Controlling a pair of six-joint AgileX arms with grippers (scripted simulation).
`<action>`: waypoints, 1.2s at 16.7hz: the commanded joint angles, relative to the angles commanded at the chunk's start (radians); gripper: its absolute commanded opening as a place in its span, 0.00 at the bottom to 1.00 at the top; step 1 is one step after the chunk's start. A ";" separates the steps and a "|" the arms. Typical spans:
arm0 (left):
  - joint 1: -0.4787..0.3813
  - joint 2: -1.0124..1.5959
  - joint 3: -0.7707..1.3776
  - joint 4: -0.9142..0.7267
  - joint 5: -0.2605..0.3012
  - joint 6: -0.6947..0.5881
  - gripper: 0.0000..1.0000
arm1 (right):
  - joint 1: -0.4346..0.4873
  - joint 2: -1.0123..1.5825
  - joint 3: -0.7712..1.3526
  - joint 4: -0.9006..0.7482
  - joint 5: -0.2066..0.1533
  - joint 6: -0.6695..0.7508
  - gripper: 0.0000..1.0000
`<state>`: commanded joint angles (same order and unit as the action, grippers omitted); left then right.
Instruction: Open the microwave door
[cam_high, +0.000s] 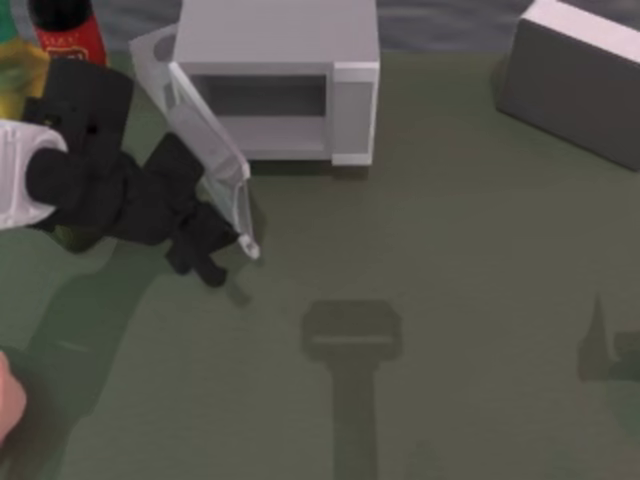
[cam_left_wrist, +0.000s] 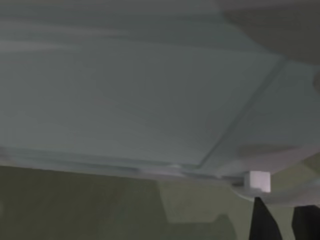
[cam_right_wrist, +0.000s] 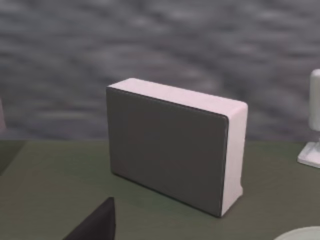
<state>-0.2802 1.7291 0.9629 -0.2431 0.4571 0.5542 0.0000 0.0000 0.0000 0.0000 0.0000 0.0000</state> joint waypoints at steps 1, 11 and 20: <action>0.005 0.001 0.002 -0.006 0.005 0.012 0.00 | 0.000 0.000 0.000 0.000 0.000 0.000 1.00; 0.030 0.002 0.013 -0.031 0.031 0.066 0.00 | 0.000 0.000 0.000 0.000 0.000 0.000 1.00; 0.030 0.002 0.013 -0.031 0.031 0.066 0.00 | 0.000 0.000 0.000 0.000 0.000 0.000 1.00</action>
<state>-0.2500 1.7307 0.9758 -0.2745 0.4884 0.6204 0.0000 0.0000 0.0000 0.0000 0.0000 0.0000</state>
